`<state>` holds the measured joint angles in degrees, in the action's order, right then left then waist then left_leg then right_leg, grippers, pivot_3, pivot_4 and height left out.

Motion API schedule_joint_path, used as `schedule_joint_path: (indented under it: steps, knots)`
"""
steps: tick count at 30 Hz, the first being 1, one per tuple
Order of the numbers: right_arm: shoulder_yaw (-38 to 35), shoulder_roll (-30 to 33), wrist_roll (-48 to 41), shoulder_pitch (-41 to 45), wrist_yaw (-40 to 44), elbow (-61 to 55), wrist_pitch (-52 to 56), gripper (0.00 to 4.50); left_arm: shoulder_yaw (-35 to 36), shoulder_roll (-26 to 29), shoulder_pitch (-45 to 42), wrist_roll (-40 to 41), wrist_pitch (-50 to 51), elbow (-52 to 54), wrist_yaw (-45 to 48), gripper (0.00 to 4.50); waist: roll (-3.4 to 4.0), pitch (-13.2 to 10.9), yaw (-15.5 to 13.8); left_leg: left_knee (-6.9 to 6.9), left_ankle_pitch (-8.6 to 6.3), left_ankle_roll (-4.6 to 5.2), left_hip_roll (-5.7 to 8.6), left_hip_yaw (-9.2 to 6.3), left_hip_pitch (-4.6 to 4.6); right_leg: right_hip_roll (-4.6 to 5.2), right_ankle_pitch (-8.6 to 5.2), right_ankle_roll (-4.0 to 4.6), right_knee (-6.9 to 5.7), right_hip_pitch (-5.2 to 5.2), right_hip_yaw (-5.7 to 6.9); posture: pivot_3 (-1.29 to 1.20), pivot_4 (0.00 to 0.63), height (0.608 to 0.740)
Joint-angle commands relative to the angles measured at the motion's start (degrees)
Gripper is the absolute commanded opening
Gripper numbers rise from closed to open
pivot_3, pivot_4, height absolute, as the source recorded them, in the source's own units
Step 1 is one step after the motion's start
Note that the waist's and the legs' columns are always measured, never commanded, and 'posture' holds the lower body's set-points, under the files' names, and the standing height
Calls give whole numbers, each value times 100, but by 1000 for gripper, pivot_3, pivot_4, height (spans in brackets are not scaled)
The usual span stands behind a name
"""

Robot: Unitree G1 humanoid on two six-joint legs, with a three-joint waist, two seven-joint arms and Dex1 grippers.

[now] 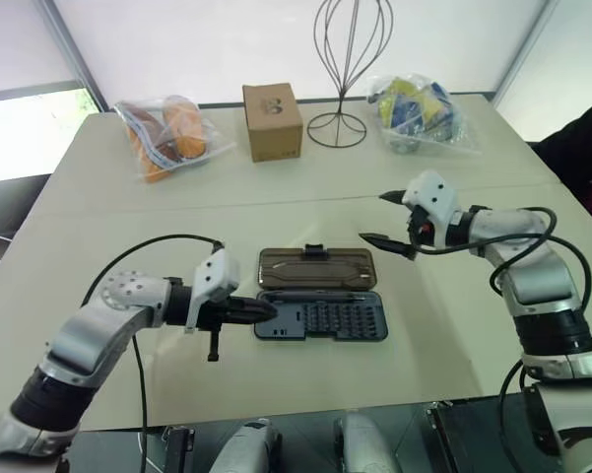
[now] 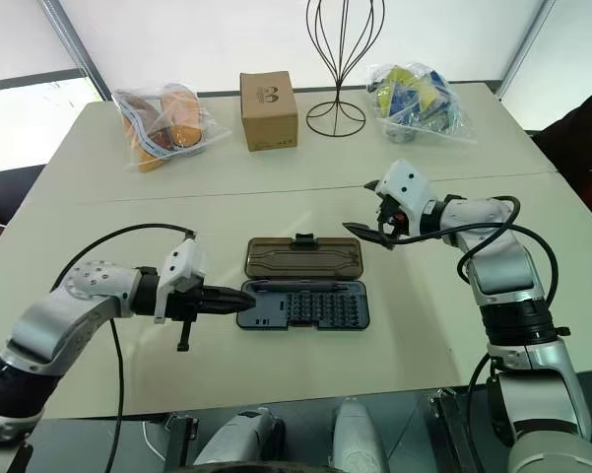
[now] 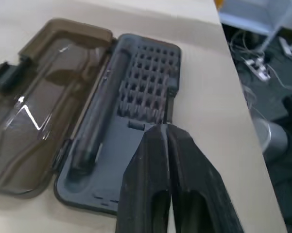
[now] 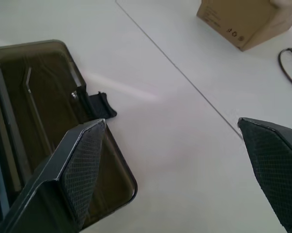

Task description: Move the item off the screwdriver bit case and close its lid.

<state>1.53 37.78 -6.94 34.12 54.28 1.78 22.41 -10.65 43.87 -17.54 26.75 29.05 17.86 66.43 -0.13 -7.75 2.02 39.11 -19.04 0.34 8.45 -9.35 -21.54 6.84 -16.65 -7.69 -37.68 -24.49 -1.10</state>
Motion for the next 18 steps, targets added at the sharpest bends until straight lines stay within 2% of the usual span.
schedule_joint_path:
  steps: [1, 5, 10, 13, 18]
  knots:
    - [-13, -39, -32, -16, -192, -245, 76, 4500, -271, -80, -246, -412, -485, -474, 211, 78, 0, 0, -26, 0, 0, 0, 0, 0, 0, 0, 0, 0, 0, 0, 0, 0, 150, 740]
    - [49, -65, -50, -23, -253, -259, 128, 4500, -559, -382, -476, -898, -1054, -1171, 235, 78, 0, 0, -106, 0, 0, 0, 1, 3, -1, 0, 0, 0, 3, -1, 1, 0, 150, 740]
    - [225, -89, -5, 109, -236, -54, 81, 4500, -871, -445, -445, -1350, -1550, -1622, 468, 78, -1, 0, -120, 2, 0, 0, 1, 2, -2, 0, 0, 0, 3, -1, 2, 0, 150, 740]
    - [490, -148, 136, 416, -126, 471, -59, 4500, -990, -447, -420, -1684, -1975, -1884, 482, 78, -1, 1, -114, 3, 0, 0, 1, 4, 3, 1, 0, 0, 3, 4, 2, 0, 150, 740]
    - [1062, -251, 484, 1063, 368, 1763, -608, 4500, -1022, -544, -417, -1800, -2164, -1976, 443, 78, -1, 3, -125, 4, 0, 0, 1, 2, 7, 0, 0, 0, 2, 7, 2, 0, 150, 740]
